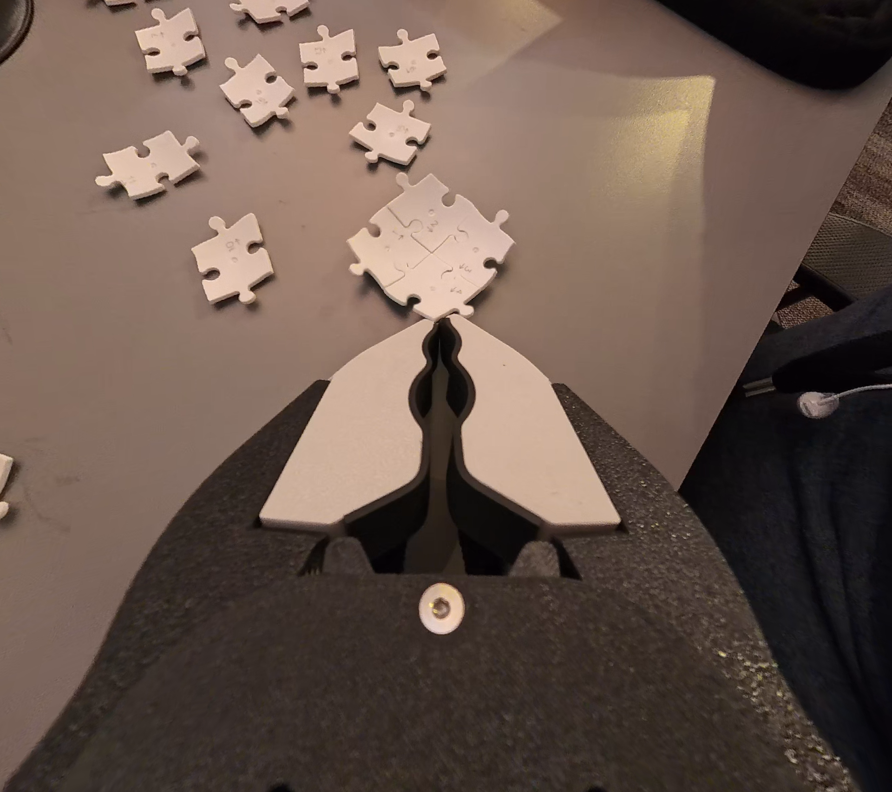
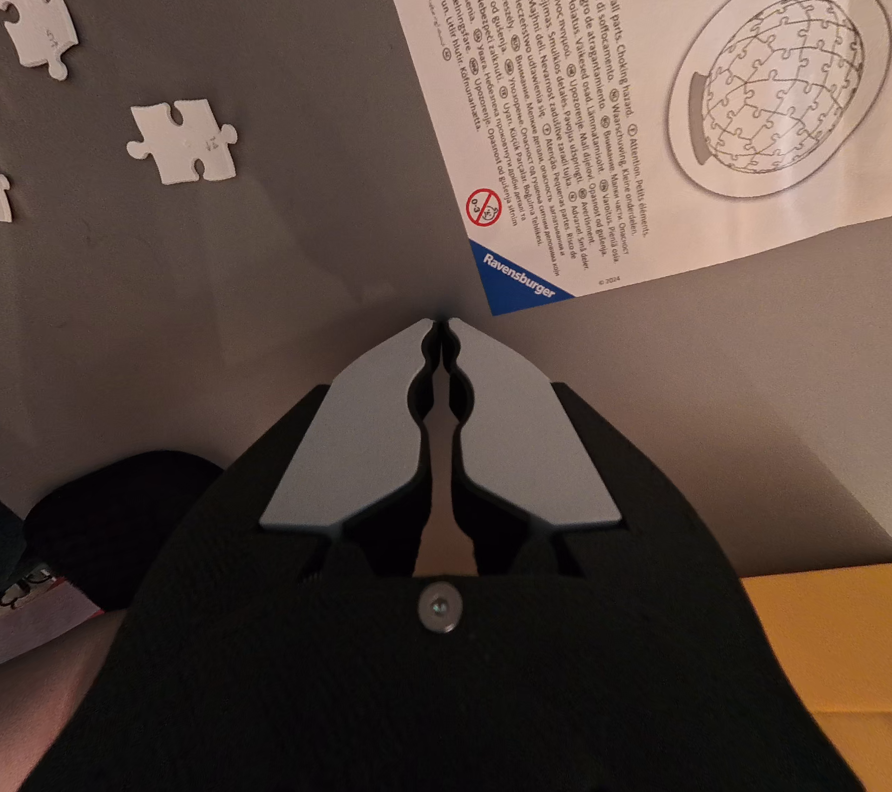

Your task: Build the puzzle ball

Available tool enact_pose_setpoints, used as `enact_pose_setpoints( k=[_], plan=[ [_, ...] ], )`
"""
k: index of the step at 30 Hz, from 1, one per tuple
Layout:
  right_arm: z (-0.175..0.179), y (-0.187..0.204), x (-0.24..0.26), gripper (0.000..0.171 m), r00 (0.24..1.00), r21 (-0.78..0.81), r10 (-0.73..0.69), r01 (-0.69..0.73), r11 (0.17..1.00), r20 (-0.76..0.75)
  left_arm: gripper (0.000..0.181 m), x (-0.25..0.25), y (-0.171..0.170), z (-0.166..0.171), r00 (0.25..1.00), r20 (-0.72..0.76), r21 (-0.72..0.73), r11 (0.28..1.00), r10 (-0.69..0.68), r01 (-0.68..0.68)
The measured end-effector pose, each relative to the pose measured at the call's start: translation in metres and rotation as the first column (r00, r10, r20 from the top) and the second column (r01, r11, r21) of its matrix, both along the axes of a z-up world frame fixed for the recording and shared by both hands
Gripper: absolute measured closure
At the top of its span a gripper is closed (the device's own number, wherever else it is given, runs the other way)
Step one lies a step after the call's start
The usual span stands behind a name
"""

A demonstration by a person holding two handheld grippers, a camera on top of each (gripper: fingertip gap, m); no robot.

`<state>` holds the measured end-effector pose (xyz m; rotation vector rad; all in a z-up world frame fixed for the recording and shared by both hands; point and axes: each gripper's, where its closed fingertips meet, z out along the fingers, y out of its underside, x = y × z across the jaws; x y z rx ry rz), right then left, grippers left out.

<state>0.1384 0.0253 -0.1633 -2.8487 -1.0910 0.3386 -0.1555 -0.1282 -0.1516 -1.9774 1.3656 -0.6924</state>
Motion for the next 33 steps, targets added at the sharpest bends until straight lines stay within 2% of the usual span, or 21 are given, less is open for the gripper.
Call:
enact_pose_setpoints(
  k=[23, 33],
  plan=[
    [0.000, 0.000, 0.000, 0.169, 1.000, 0.002, 0.004, -0.004, 1.000, 0.009, 0.181, -0.008, -0.001, 0.000, 1.000, 0.007, -0.008, 1.000, 0.007, -0.007],
    [0.011, 0.002, -0.011, 0.169, 0.981, 0.084, 0.119, -0.133, 0.988, 0.155, 0.181, -0.014, 0.002, 0.000, 1.000, 0.005, 0.002, 1.000, 0.027, -0.027]
  ],
)
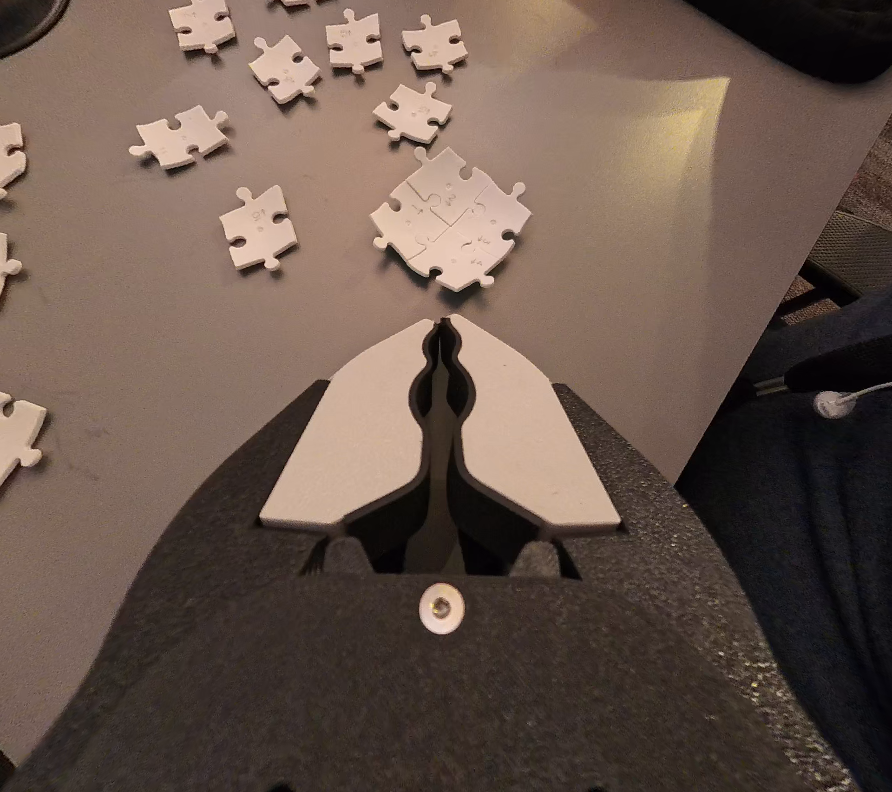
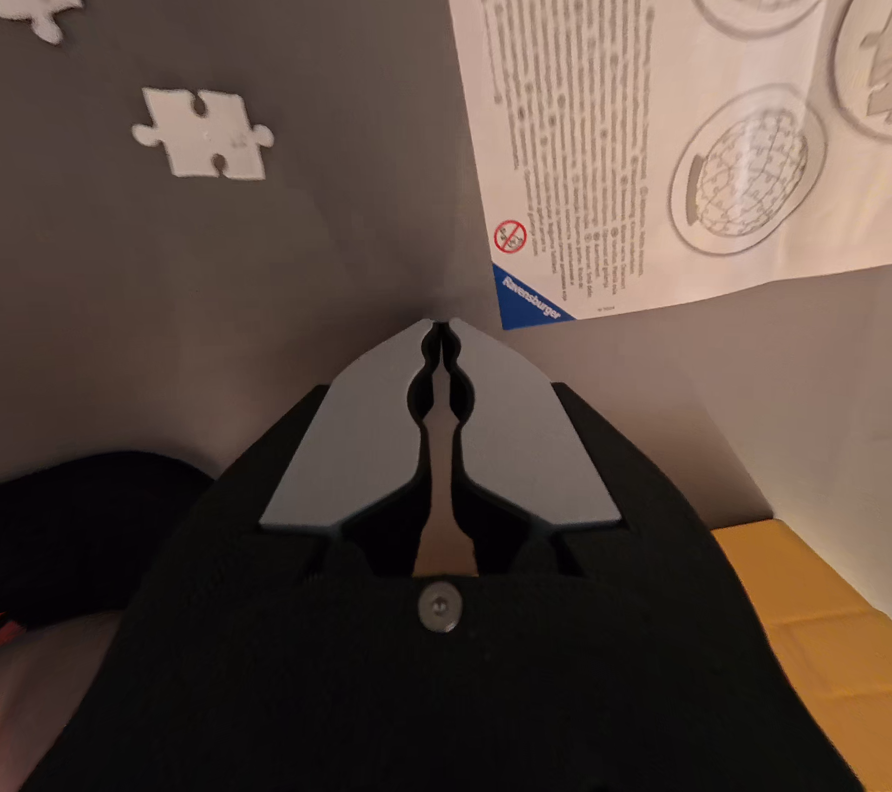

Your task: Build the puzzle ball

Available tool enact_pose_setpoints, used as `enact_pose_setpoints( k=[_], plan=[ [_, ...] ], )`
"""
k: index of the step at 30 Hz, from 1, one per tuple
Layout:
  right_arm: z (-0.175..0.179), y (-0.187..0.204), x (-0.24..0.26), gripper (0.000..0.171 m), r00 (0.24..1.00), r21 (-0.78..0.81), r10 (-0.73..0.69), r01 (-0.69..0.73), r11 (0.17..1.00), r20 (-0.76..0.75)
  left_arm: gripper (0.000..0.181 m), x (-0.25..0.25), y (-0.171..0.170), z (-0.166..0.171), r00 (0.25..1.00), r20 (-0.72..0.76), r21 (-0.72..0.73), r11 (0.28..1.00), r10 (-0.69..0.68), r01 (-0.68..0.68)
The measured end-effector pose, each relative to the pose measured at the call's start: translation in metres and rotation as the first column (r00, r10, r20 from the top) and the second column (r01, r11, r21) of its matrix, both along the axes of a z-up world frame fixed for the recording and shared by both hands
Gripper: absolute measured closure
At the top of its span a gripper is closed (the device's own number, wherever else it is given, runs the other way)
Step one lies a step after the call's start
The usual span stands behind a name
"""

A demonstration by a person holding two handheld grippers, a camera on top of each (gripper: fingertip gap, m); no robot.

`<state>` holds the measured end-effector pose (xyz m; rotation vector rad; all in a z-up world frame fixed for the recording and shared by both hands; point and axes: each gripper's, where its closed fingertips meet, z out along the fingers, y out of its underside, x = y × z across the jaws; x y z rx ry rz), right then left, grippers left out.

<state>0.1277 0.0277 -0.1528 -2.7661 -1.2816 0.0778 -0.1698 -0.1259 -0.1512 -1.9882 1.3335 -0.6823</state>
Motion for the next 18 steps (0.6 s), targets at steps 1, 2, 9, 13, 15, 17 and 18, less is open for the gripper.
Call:
enact_pose_setpoints(
  k=[1, 2, 9, 13, 15, 17, 18],
  plan=[
    [0.005, 0.002, -0.007, 0.169, 1.000, 0.030, 0.019, -0.019, 0.999, -0.003, 0.181, 0.000, 0.000, 0.000, 1.000, 0.000, -0.001, 1.000, -0.001, 0.001],
    [0.011, 0.004, -0.015, 0.169, 0.999, 0.065, 0.049, -0.047, 0.997, -0.017, 0.181, 0.000, 0.000, 0.000, 1.000, 0.001, -0.001, 1.000, -0.002, 0.002],
    [0.030, -0.007, -0.107, 0.159, 0.918, 0.196, 0.330, -0.290, 0.937, -0.218, 0.181, 0.000, 0.001, 0.000, 1.000, 0.005, -0.009, 1.000, -0.002, 0.002],
    [0.022, -0.019, -0.144, 0.144, 0.878, 0.191, 0.404, -0.364, 0.911, -0.254, 0.181, 0.000, 0.000, 0.000, 1.000, 0.002, -0.003, 1.000, -0.004, 0.004],
    [0.019, -0.024, -0.153, 0.141, 0.869, 0.182, 0.419, -0.382, 0.906, -0.263, 0.181, 0.000, 0.000, 0.000, 1.000, 0.001, -0.001, 1.000, -0.006, 0.006],
    [0.016, -0.024, -0.157, 0.138, 0.873, 0.175, 0.412, -0.378, 0.909, -0.259, 0.181, 0.000, 0.000, 0.000, 1.000, 0.000, -0.001, 1.000, -0.008, 0.008],
    [0.014, -0.023, -0.157, 0.137, 0.878, 0.175, 0.410, -0.375, 0.910, -0.247, 0.181, 0.000, 0.000, 0.000, 1.000, 0.001, -0.001, 1.000, -0.009, 0.009]
  ],
)
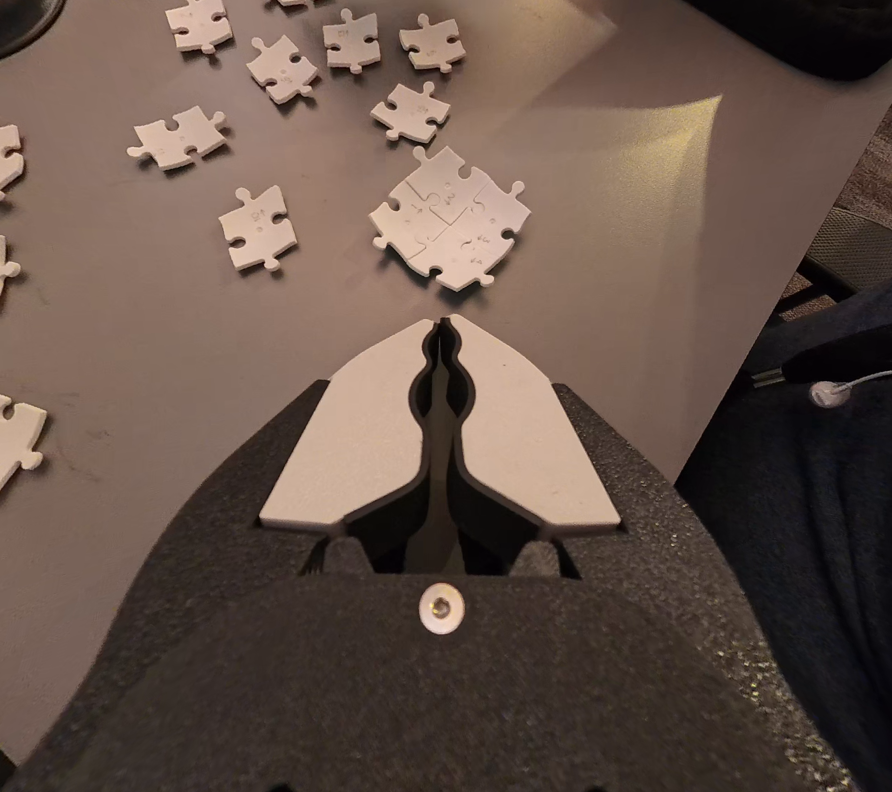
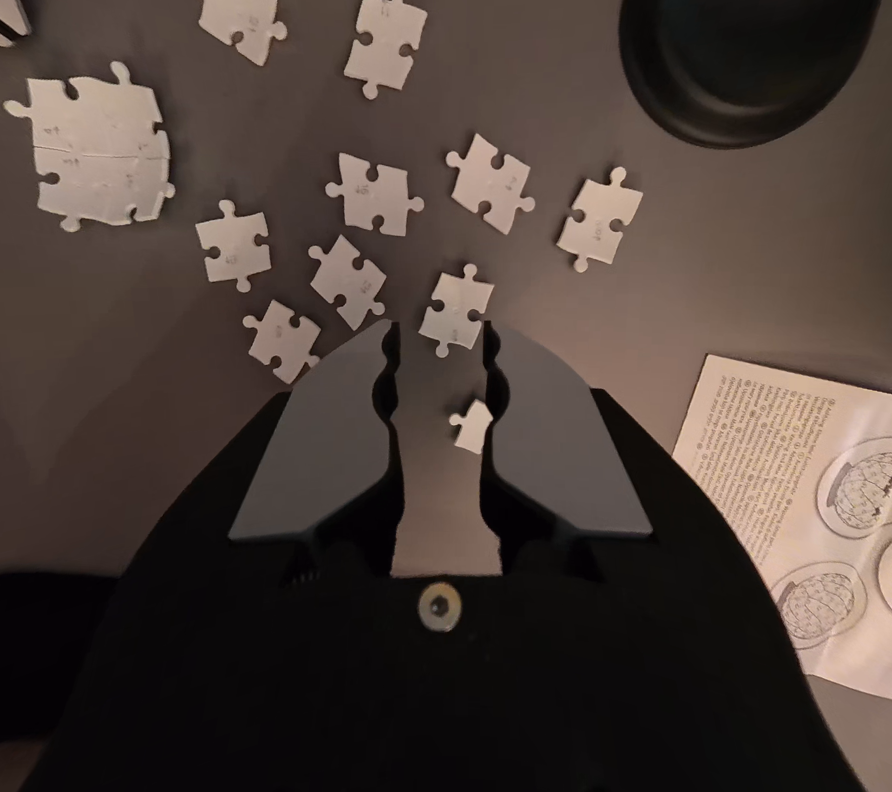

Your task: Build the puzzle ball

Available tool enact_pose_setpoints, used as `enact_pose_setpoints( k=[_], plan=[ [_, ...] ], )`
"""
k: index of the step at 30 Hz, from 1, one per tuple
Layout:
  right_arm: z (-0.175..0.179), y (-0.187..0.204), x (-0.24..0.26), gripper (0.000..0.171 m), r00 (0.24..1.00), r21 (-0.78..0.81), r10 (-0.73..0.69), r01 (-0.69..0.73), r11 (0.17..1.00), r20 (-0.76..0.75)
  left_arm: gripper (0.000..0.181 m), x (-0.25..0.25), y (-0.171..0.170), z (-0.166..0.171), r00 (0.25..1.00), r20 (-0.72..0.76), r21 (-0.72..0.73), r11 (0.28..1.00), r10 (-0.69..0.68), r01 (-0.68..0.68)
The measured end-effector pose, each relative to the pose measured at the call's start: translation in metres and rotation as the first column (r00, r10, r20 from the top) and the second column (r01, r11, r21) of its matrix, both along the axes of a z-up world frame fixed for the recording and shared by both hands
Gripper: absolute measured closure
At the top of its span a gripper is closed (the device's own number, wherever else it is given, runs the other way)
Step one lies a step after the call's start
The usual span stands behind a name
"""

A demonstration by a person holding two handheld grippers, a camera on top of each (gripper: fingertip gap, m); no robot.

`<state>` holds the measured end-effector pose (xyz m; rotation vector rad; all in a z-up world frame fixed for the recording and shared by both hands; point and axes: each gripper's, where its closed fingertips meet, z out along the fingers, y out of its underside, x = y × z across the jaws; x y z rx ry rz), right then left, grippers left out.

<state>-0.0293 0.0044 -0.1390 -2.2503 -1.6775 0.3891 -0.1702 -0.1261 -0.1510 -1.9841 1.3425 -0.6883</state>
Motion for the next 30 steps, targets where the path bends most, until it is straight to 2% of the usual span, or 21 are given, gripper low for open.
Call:
enact_pose_setpoints(
  k=[11, 16, 30],
  plan=[
    [-0.020, 0.001, 0.001, 0.137, 0.996, -0.011, -0.023, 0.024, 1.000, 0.083, 0.181, -0.001, 0.001, 0.000, 1.000, -0.002, 0.004, 1.000, 0.004, -0.004],
    [-0.021, 0.003, 0.002, 0.143, 0.996, 0.012, -0.018, 0.017, 1.000, 0.093, 0.181, -0.001, 0.001, 0.000, 1.000, -0.002, 0.005, 1.000, 0.003, -0.003],
    [-0.019, 0.007, 0.005, 0.144, 0.994, 0.053, -0.003, -0.003, 0.999, 0.110, 0.181, -0.008, 0.011, 0.003, 0.997, 0.026, -0.009, 0.998, 0.067, -0.067]
  ],
)
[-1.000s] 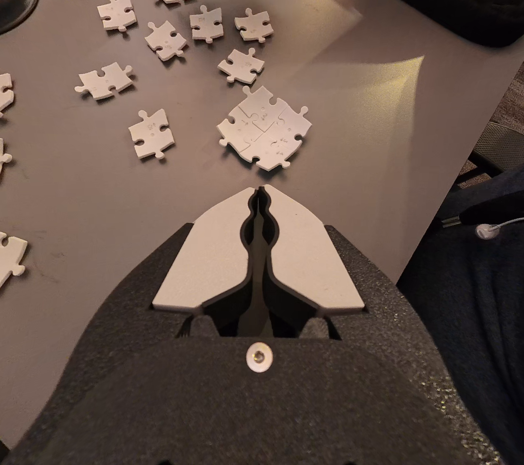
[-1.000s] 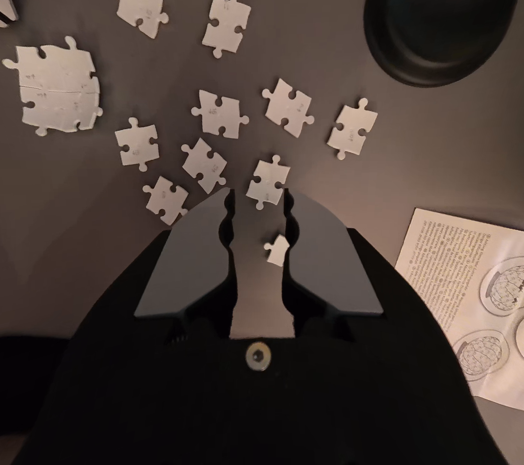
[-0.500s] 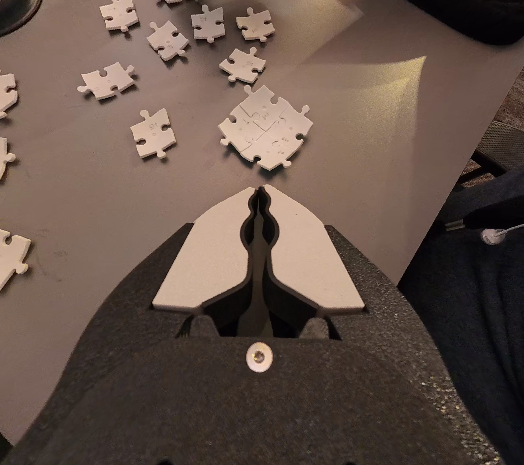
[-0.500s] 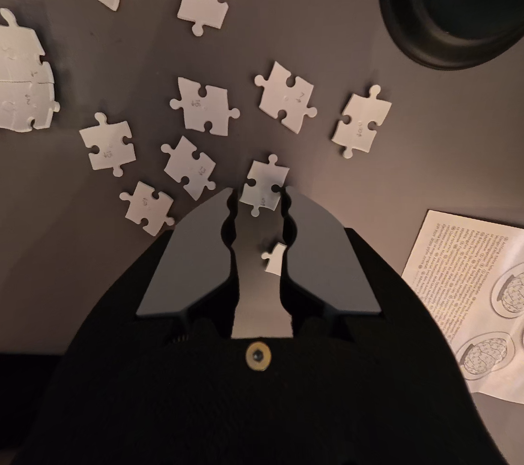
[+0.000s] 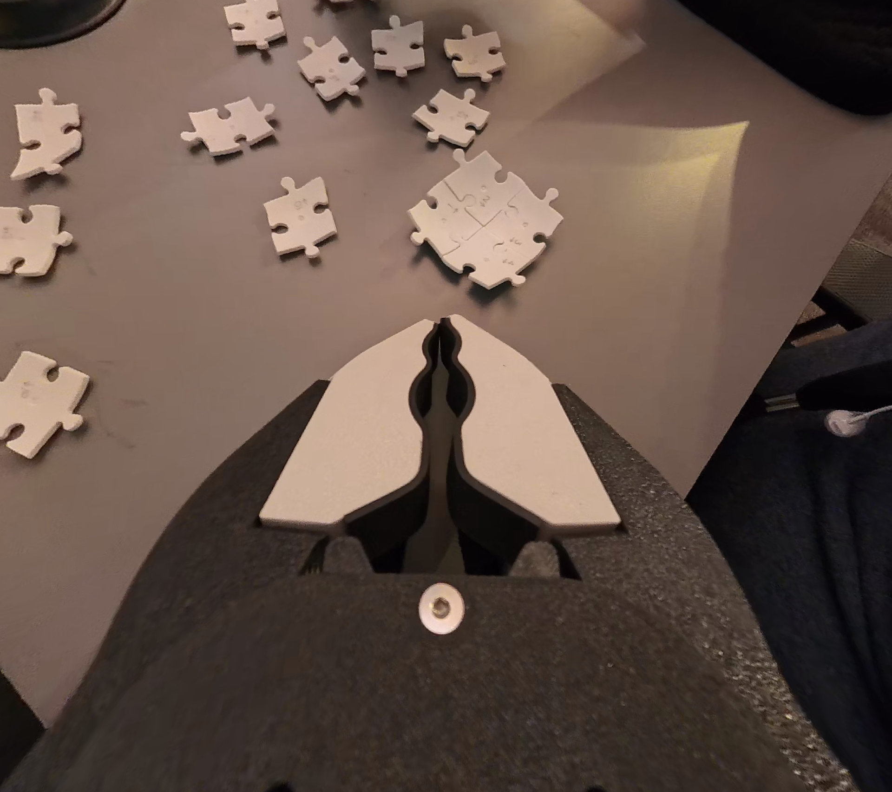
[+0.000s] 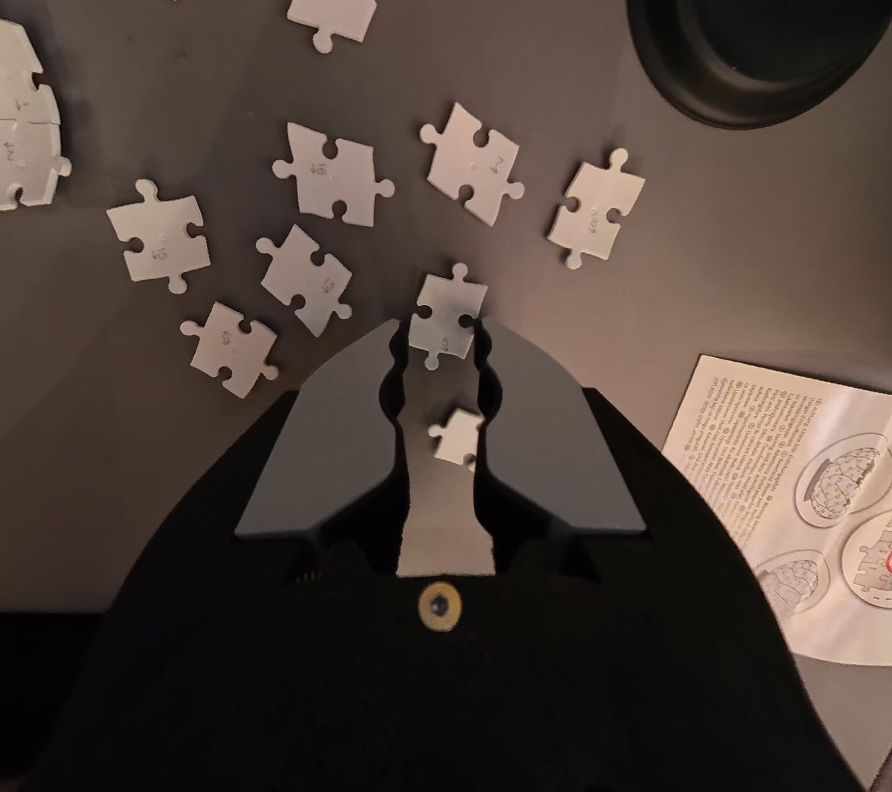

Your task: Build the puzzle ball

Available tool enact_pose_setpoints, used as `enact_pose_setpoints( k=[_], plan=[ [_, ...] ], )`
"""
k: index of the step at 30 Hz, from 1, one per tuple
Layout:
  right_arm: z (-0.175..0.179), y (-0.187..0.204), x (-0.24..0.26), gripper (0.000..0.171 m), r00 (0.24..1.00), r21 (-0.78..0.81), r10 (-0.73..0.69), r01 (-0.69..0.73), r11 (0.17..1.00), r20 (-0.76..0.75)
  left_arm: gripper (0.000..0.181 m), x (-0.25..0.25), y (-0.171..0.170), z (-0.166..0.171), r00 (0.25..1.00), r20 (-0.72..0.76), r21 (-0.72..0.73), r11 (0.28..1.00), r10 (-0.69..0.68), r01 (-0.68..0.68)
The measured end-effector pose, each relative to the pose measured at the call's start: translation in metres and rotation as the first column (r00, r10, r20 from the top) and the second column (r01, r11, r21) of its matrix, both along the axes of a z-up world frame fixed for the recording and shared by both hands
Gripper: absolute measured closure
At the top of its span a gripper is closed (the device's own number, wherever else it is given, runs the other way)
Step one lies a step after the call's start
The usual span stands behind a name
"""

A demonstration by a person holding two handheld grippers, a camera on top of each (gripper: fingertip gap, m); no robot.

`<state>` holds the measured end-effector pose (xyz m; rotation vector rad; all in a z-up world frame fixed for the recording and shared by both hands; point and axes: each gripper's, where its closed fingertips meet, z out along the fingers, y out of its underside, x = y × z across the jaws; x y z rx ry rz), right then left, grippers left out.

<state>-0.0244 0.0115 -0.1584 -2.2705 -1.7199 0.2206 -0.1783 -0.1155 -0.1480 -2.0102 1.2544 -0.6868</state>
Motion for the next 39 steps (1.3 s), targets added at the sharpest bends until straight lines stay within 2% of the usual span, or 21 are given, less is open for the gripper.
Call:
enact_pose_setpoints(
  k=[4, 9, 15, 24, 28, 31, 35, 39],
  plan=[
    [0.008, 0.001, 0.023, 0.144, 0.999, -0.002, -0.015, 0.015, 1.000, 0.036, 0.181, 0.000, 0.001, 0.001, 1.000, 0.006, -0.005, 1.000, -0.005, 0.005],
    [0.023, -0.016, 0.069, 0.144, 0.999, -0.117, -0.047, 0.047, 0.992, 0.005, 0.181, 0.001, 0.003, 0.000, 1.000, 0.002, -0.003, 1.000, -0.017, 0.017],
    [0.037, -0.011, 0.126, 0.144, 0.974, -0.119, -0.224, 0.226, 0.967, 0.031, 0.181, 0.004, 0.004, 0.000, 1.000, -0.001, -0.001, 1.000, -0.026, 0.026],
    [0.036, -0.008, 0.133, 0.144, 0.969, -0.109, -0.241, 0.246, 0.963, 0.058, 0.181, 0.000, 0.006, 0.000, 1.000, 0.000, 0.004, 1.000, -0.005, 0.005],
    [0.049, -0.007, 0.116, 0.144, 0.977, -0.074, -0.214, 0.212, 0.974, -0.008, 0.181, -0.007, 0.011, 0.000, 0.999, 0.007, -0.009, 0.999, 0.050, -0.050],
    [0.070, -0.009, 0.082, 0.144, 0.985, -0.009, -0.137, 0.137, 0.991, -0.103, 0.181, -0.010, 0.016, 0.006, 0.992, 0.063, -0.067, 0.992, 0.114, -0.109],
    [0.095, -0.021, 0.006, 0.144, 0.977, 0.124, 0.050, -0.024, 0.992, -0.210, 0.176, -0.009, 0.025, 0.028, 0.957, 0.214, -0.170, 0.973, 0.194, -0.159],
    [0.102, -0.046, -0.078, 0.144, 0.927, 0.263, 0.255, -0.182, 0.947, -0.276, 0.166, -0.004, 0.036, 0.059, 0.890, 0.371, -0.269, 0.948, 0.265, -0.171]
  ],
)
